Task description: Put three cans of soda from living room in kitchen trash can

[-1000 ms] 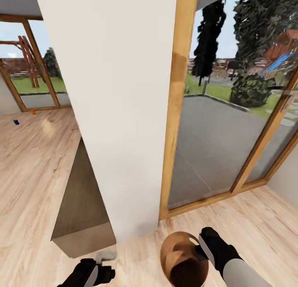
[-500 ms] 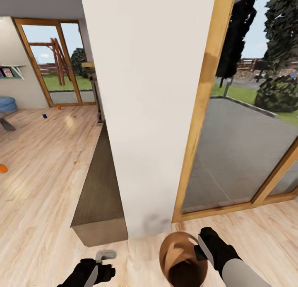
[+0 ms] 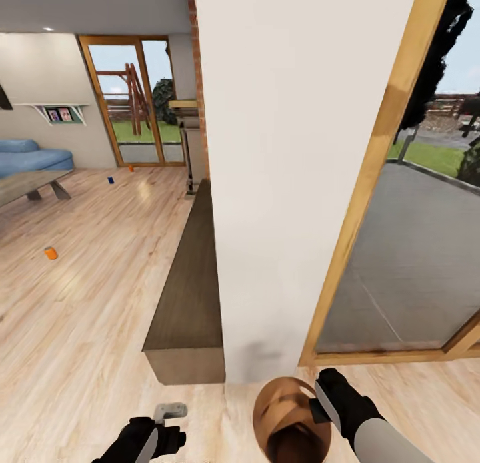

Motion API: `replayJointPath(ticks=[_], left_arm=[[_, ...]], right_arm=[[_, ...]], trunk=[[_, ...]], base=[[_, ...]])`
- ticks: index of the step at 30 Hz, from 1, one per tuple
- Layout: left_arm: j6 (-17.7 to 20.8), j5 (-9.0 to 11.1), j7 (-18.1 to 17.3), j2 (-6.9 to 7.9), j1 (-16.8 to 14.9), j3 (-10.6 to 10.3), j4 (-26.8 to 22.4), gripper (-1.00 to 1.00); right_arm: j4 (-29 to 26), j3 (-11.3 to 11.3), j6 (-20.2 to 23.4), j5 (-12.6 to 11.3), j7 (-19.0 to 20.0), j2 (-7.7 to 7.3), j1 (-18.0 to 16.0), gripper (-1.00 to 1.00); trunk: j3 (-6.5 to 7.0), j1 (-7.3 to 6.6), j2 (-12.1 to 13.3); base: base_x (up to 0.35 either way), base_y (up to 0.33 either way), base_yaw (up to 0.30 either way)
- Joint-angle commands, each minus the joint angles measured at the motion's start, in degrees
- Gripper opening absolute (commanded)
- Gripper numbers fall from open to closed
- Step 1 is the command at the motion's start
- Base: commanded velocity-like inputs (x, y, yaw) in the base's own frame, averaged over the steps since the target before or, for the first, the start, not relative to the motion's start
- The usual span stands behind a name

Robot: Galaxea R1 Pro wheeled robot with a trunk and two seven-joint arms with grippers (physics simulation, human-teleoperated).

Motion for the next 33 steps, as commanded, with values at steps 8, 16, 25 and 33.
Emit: replayJointPath(ticks=[8,16,25,33], left_arm=[[0.00,-0.01,0.00,0.00,0.04,0.01,0.00,1.00],[0.08,0.04,-0.43,0.11,0.05,0.15,0.00,1.00],[0.18,0.01,-6.32,0.31,0.01,0.33,0.12,1.00],[0.11,0.10,-7.51,0.35,0.00,0.39,0.11,1.00]], right_arm=[[0.08,0.52,-0.05,-0.30,0.19,0.11,-0.01,-1.00],[0.09,0.51,-0.05,-0.29,0.19,0.12,-0.01,-1.00],[0.98,0.54,-4.26,-0.49,0.27,0.12,-0.01,-1.00],[1.67,0.64,-5.45,-0.34,3.65,0.12,-0.01,-1.00]], trunk=[[0.00,0.00,0.00],[0.00,0.00,0.00],[0.00,0.00,0.00],[0.00,0.00,0.00]], base=[[0.000,0.000,0.284],[0.000,0.000,0.284],[0.000,0.000,0.284],[0.000,0.000,0.284]])
